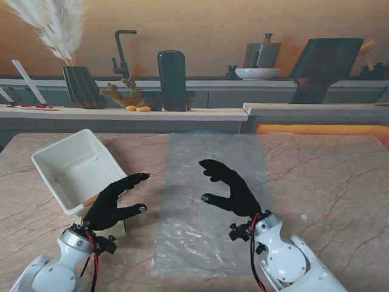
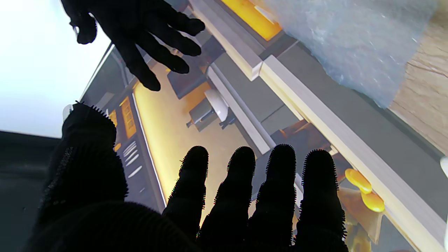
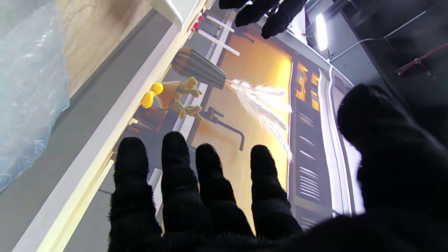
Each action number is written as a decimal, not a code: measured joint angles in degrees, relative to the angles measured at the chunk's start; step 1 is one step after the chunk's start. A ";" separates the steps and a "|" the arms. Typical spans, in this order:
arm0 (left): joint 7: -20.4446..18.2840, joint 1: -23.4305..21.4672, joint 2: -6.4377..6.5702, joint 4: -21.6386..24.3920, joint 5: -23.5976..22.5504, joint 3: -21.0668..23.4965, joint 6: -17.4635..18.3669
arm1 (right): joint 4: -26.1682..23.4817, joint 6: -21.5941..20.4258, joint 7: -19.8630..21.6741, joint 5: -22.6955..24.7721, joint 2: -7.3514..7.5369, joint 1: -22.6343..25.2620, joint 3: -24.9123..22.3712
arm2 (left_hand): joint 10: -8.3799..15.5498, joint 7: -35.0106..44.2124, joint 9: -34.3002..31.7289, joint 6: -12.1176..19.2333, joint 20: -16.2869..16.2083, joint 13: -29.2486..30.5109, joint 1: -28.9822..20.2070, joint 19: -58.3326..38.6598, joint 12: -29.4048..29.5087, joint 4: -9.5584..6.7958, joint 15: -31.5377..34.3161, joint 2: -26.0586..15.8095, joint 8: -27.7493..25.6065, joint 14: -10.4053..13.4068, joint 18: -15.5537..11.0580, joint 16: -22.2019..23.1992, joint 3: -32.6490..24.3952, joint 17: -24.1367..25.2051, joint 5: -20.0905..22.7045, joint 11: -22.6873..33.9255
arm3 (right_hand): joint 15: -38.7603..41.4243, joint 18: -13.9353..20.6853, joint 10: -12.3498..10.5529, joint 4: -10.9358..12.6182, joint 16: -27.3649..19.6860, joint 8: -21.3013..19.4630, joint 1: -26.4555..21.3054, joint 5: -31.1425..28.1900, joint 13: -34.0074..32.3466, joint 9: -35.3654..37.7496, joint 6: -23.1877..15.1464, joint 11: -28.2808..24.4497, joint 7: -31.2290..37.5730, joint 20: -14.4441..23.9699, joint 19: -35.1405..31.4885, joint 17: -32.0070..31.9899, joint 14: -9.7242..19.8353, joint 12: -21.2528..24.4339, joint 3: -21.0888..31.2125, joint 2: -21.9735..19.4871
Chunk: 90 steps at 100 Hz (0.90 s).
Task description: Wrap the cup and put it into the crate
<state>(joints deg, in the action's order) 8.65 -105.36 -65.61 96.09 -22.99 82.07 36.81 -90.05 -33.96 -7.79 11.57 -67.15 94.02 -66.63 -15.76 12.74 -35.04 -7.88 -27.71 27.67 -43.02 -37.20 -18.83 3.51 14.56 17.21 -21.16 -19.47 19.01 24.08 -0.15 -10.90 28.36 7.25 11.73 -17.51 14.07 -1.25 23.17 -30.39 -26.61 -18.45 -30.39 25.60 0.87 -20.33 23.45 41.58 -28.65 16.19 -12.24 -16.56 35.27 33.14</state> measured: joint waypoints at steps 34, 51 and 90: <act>-3.62 -7.04 1.20 8.65 -14.74 8.74 -10.01 | -0.29 0.21 9.00 -8.96 2.07 1.04 -0.48 | 0.09 0.00 1.72 0.00 1.99 -1.58 -0.77 3.61 0.00 0.00 -1.23 0.59 -0.08 0.13 -0.41 0.00 0.00 0.61 0.79 0.00 | -0.84 -2.19 0.61 0.00 0.00 -0.01 -0.98 -0.55 1.78 -0.05 0.00 1.34 -1.75 -0.71 0.10 -1.23 -1.48 0.06 0.27 -0.01; -4.53 -10.66 2.21 11.75 -23.20 12.35 -13.70 | -0.22 0.50 6.81 -6.47 2.03 1.24 -0.85 | 0.11 0.00 2.36 -0.13 2.55 -2.11 -0.90 3.97 0.00 0.00 -1.70 4.18 -0.08 0.17 -0.60 0.00 -0.01 0.49 0.79 0.00 | -0.84 -2.20 0.62 0.00 -0.11 -0.01 -0.98 -0.55 1.78 -0.05 0.00 1.46 -2.10 -0.83 0.35 -1.67 -1.50 0.06 0.27 -0.01; -7.62 -13.75 4.14 14.86 -37.96 13.35 -20.07 | -0.50 1.91 6.19 -4.75 1.95 1.77 -1.42 | 1.35 0.00 2.40 -0.57 1.53 -2.11 7.43 0.30 0.00 -0.01 -1.03 10.81 -0.08 1.51 -1.46 -0.62 -25.99 -1.28 0.76 0.00 | -0.84 -2.21 0.62 0.00 -0.59 -0.01 -0.98 -0.55 1.78 -0.05 0.00 2.21 -2.40 -1.32 0.37 -2.27 -1.50 0.30 0.27 -0.05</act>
<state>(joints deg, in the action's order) 1.03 -119.11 -61.47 110.95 -60.95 95.42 16.73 -90.55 -32.05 -1.60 6.82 -65.20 95.79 -68.05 -14.41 12.74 -32.64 -8.45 -26.18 25.56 -35.59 -36.91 -18.83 3.51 13.53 28.02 -21.24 -17.97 17.55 23.46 -26.14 -12.17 29.12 7.25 10.89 -19.72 14.70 -1.25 22.58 -30.40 -27.59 -19.00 -28.61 25.55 0.87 -18.12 21.06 40.26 -28.28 13.91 -13.74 -16.27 35.54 33.09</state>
